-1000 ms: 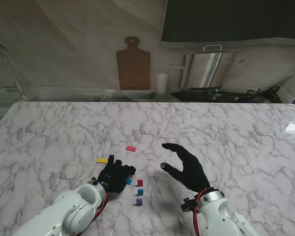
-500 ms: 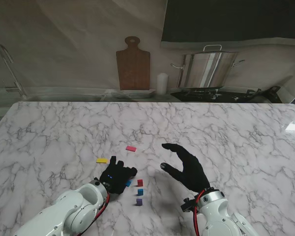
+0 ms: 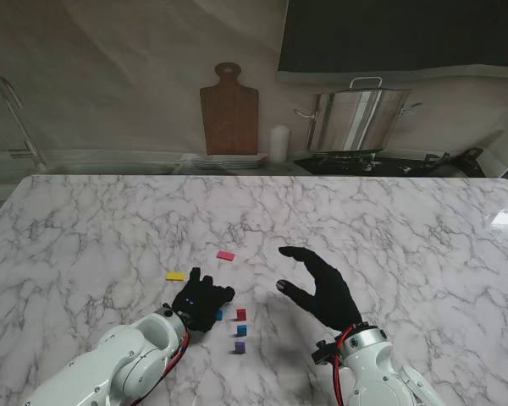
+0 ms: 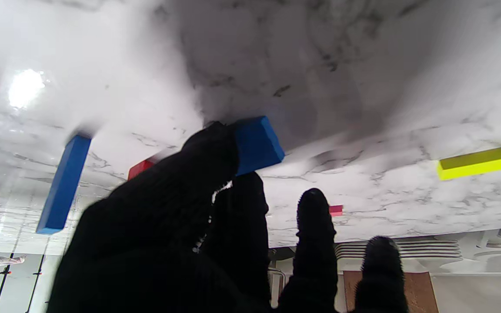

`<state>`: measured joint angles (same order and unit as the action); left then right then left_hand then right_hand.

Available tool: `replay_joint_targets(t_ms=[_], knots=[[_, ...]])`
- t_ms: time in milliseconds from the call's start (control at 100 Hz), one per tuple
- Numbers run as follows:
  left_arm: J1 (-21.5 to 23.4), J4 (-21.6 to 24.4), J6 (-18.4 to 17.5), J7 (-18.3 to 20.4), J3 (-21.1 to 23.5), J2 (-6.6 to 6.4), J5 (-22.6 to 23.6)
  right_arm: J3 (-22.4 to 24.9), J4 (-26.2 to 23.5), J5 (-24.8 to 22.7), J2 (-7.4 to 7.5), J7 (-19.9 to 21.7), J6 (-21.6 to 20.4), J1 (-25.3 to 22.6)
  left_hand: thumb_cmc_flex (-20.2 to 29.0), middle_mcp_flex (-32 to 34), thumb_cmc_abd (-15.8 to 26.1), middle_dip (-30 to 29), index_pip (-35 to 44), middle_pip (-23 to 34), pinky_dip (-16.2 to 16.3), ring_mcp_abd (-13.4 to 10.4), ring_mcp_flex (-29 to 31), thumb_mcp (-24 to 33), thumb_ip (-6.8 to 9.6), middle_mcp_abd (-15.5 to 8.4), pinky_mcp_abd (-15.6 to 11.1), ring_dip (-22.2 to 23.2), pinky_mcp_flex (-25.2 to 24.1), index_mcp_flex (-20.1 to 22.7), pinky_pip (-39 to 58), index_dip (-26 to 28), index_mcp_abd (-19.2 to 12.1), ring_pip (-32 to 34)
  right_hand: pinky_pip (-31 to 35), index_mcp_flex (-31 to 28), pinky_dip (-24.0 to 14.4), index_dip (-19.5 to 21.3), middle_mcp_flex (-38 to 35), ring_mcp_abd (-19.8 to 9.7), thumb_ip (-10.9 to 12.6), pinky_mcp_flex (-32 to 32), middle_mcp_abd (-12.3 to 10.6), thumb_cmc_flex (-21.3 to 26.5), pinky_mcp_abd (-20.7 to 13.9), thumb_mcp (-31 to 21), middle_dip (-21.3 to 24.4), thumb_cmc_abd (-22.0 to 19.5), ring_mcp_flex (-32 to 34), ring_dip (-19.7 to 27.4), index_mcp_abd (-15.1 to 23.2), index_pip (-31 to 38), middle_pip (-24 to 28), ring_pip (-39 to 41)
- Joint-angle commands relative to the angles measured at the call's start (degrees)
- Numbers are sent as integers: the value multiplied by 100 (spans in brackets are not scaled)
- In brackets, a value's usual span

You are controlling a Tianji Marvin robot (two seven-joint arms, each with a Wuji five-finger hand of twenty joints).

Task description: Arrange dominoes in a row

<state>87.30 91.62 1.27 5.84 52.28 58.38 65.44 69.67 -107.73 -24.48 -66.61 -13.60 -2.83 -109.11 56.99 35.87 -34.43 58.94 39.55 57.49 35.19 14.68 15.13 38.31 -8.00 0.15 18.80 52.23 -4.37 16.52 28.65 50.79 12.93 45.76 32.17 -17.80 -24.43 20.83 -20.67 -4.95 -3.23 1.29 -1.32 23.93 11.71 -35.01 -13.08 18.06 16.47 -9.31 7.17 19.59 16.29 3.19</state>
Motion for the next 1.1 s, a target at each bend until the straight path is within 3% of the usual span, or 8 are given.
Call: replay_joint_targets(t_ms=[0,150,430,640,850,1090], knots=[[25,-75,-2,103,-34,-7,9,3,-11,2,-6,0,15,-26,459,476,-108,139,-22,680,-33,32,166,126,85,-723,147,129,-88,240,201,-119,318,148,90,81,-65,77,54,-145,126,1,9,159,-27,-136,-15,-95,52,89,69,61,109,-51],[26,-76,-8,95,-22,-2,-29,4,-10,6,-7,0,15,-24,445,689,-62,225,246,927,-44,64,333,93,97,-784,174,230,-74,575,422,-79,95,266,89,75,-65,77,54,-148,127,6,14,154,-23,-137,-16,-96,51,89,68,63,110,-52],[39,-58,-69,126,17,-2,-78,10,-20,9,-7,1,17,-32,304,749,-39,228,888,1051,-136,22,443,245,124,-896,187,359,-108,475,687,397,-46,343,88,83,-64,76,51,-147,127,7,4,154,-27,-133,-17,-100,50,89,73,60,110,-52],[66,-4,-70,147,74,0,-56,12,-29,6,-6,2,18,-37,146,469,28,319,526,847,-273,137,155,-27,148,-627,180,371,-146,358,432,136,40,207,88,77,-65,77,50,-142,128,6,8,158,-22,-137,-17,-92,53,88,71,62,110,-51],[126,81,-71,187,162,5,-70,9,-29,4,-7,-3,18,-38,-304,144,255,554,93,402,-185,264,-140,-310,213,-298,182,330,-182,449,-51,-254,-50,-7,89,82,-65,77,49,-131,128,5,46,150,-19,-137,-21,-95,58,87,72,61,113,-50],[176,129,-6,150,211,17,-62,6,-26,0,-7,-6,20,-36,-672,-203,610,702,120,-190,78,417,-411,-522,279,48,183,203,-220,770,-567,-297,-537,-291,87,78,-65,79,46,-132,128,4,38,154,-20,-137,-33,-99,57,87,64,64,126,-53]])
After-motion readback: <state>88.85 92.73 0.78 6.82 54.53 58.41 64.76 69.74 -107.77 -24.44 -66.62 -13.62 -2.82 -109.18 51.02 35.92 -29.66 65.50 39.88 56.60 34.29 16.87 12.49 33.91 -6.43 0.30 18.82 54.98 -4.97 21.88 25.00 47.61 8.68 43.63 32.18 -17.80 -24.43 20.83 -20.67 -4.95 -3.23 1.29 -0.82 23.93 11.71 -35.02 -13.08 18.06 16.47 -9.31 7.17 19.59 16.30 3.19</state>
